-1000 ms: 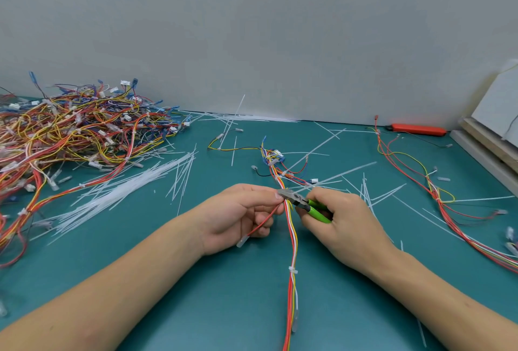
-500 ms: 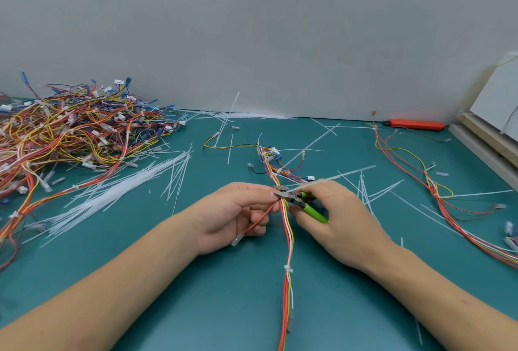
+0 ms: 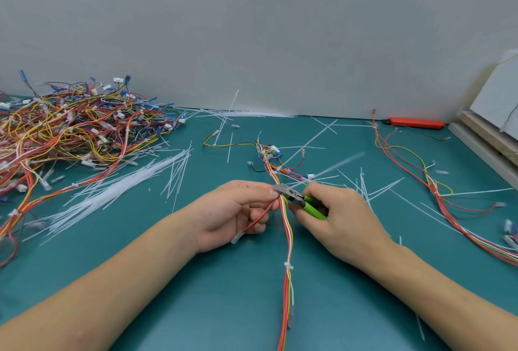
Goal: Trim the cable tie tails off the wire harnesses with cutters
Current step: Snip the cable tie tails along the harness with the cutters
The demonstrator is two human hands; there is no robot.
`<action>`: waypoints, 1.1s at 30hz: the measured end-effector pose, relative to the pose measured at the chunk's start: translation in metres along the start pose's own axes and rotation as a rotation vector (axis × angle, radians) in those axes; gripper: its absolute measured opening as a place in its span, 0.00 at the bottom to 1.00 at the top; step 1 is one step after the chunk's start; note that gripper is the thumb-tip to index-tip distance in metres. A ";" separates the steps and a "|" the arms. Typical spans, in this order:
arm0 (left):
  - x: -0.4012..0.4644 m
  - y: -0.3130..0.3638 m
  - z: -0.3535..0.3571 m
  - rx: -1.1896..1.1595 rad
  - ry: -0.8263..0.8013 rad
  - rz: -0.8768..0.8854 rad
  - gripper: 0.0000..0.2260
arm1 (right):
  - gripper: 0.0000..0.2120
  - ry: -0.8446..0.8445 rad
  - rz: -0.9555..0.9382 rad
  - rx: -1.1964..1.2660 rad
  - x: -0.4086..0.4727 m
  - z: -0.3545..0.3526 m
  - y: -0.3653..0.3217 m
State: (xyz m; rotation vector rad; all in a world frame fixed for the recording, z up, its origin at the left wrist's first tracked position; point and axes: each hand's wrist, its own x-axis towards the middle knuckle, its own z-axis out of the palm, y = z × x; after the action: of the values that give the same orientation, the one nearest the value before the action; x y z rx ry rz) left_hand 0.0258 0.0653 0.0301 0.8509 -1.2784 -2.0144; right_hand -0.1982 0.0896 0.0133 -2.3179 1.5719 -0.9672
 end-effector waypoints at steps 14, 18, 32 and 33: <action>-0.003 0.001 0.002 0.019 -0.011 0.021 0.11 | 0.16 -0.015 -0.006 0.028 -0.002 0.002 0.003; -0.002 0.001 0.004 0.013 0.014 0.010 0.10 | 0.09 -0.036 -0.033 0.059 0.000 0.002 0.004; 0.002 -0.002 -0.001 0.004 0.004 0.014 0.06 | 0.11 -0.056 -0.036 0.018 0.001 0.000 0.004; 0.002 -0.002 -0.001 0.002 0.000 0.015 0.05 | 0.11 -0.052 -0.038 0.016 0.001 0.000 0.004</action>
State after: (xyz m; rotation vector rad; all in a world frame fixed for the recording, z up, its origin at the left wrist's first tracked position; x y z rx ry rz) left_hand 0.0252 0.0638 0.0272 0.8396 -1.2832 -2.0017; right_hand -0.2010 0.0869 0.0119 -2.3506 1.5003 -0.9163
